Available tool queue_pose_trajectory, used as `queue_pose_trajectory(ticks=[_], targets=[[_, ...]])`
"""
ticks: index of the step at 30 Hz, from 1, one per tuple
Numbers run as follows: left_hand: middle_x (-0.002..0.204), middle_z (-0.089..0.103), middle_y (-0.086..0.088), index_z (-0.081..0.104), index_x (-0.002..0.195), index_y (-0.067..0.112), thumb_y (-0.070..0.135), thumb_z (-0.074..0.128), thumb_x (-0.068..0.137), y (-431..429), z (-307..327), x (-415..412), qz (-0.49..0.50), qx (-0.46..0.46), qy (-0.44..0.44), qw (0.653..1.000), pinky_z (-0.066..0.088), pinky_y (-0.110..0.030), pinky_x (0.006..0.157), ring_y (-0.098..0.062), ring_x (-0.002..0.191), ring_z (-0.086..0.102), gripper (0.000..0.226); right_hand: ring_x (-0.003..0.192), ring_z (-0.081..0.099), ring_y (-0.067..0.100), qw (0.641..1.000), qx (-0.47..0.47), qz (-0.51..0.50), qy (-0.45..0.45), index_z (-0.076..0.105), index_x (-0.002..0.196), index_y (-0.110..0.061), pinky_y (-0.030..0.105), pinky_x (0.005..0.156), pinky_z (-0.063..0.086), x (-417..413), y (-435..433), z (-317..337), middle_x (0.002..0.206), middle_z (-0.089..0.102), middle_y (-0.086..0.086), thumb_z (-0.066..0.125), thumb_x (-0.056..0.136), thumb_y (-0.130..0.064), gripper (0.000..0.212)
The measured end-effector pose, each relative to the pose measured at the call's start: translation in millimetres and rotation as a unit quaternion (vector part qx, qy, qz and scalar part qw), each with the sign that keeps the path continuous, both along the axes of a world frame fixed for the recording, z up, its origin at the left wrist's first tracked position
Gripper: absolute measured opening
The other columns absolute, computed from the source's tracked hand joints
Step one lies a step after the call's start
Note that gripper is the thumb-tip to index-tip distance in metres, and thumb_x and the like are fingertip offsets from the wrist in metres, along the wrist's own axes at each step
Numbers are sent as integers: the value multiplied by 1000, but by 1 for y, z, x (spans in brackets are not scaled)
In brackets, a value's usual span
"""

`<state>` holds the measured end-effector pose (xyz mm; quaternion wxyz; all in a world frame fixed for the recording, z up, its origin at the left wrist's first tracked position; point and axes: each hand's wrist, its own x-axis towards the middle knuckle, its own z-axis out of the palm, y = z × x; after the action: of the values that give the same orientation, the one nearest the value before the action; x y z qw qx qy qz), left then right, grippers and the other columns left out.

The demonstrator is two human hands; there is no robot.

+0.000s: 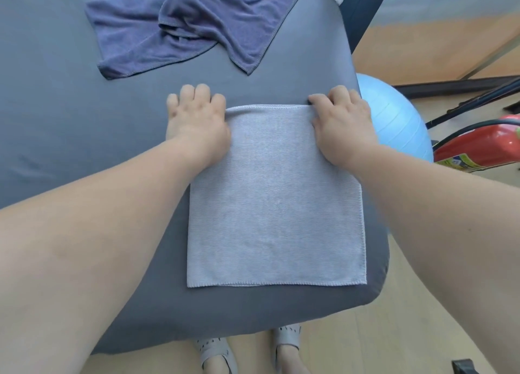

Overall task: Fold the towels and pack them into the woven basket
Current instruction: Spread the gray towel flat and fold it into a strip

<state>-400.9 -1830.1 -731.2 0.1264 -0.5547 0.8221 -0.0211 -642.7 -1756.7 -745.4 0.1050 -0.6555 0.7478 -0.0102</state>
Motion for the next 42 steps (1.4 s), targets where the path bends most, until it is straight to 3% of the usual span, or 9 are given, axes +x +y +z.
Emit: queue_pose_trajectory(ticks=[4,7,12,18,25,29,33,42], targets=[[116,54,-8,50,116,18,15,46,89,-9,11,-4,-21,28,-25,999,30,-46,97,-30,113,43,27,112,44,33,998,30,39,45,52,124,-20,43,96,34,-4,-11,12,116,50,9,45,101,-27,25],[107,59,-9,47,108,19,-1,45,79,-6,17,3,-21,38,17,999,31,-44,91,-31,104,48,35,110,45,32,998,45,17,36,53,113,-21,40,85,33,-4,-11,12,112,49,8,50,97,-19,17],[94,60,-11,43,92,24,-5,50,76,0,27,22,-44,-55,95,993,28,-42,79,-32,90,47,33,92,43,29,998,-17,38,44,42,93,-23,38,79,29,4,-4,20,96,49,5,50,86,-1,24],[92,56,-14,54,92,13,4,53,80,25,44,39,-37,-101,169,980,27,-41,74,-38,90,50,15,93,47,33,997,-77,21,-25,51,94,-17,44,79,39,5,26,43,94,48,6,55,84,-6,15],[73,53,-8,56,76,11,-10,59,67,104,11,76,-74,-68,190,977,25,-37,61,-31,68,45,23,86,55,31,992,-77,19,-101,67,90,-16,36,72,40,16,119,26,89,56,3,63,80,-1,19],[72,49,-6,54,74,11,-5,49,66,141,5,89,-80,-77,234,966,27,-36,59,-28,65,40,18,79,58,30,986,-95,-1,-135,69,86,-15,36,70,45,26,162,24,84,57,0,69,76,2,19],[71,49,-8,53,71,9,-8,47,64,165,8,100,-124,-81,238,960,24,-36,55,-28,62,38,20,81,57,21,980,-75,-24,-185,69,87,-17,29,69,39,35,194,32,85,57,-4,68,79,1,20],[65,45,-7,54,67,9,-8,47,65,208,-2,120,-166,-63,202,963,27,-37,52,-27,58,37,18,72,56,29,989,-56,9,-139,70,81,-16,35,63,44,47,235,31,80,57,-2,70,71,11,28]])
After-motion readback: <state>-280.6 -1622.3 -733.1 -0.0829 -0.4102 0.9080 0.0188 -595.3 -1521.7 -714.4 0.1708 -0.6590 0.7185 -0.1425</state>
